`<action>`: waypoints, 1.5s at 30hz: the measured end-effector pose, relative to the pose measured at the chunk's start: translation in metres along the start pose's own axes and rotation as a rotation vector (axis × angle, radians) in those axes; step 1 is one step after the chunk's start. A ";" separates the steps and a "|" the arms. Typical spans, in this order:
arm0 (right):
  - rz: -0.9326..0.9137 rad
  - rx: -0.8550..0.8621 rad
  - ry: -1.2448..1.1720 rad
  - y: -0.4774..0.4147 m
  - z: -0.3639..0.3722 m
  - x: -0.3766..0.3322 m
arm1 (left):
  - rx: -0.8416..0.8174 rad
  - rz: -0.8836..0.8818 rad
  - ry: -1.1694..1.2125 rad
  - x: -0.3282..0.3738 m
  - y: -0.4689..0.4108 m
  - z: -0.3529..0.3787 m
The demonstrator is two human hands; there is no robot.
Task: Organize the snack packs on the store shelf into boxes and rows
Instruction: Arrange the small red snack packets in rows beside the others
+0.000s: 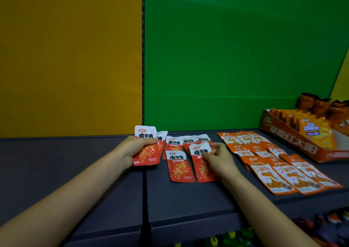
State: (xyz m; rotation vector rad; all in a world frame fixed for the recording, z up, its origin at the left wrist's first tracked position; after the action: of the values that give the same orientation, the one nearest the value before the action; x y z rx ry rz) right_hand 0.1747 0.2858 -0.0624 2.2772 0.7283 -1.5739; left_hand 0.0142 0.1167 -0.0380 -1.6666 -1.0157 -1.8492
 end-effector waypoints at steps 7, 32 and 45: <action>-0.178 -0.088 0.253 -0.002 0.005 0.004 | 0.113 0.014 0.038 -0.001 0.015 0.014; -0.355 -0.184 0.619 -0.035 -0.076 -0.036 | 0.066 0.105 0.171 -0.007 0.053 0.067; -0.153 -0.368 0.894 -0.053 -0.058 -0.008 | 0.039 -0.003 0.170 -0.016 0.059 0.061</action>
State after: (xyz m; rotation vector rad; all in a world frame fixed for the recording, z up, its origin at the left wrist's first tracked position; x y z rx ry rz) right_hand 0.1893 0.3567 -0.0308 2.5988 1.2791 -0.3165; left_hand 0.1004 0.1243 -0.0406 -1.4580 -0.9766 -1.9239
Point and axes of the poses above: each hand's wrist, its own y-axis away from the middle knuckle, its own z-axis out of the palm, x = y × z, the point moved 4 cm from there along -y, towards the middle knuckle, and after that the axes turned 1 degree about -y, right-handed, at the moved point
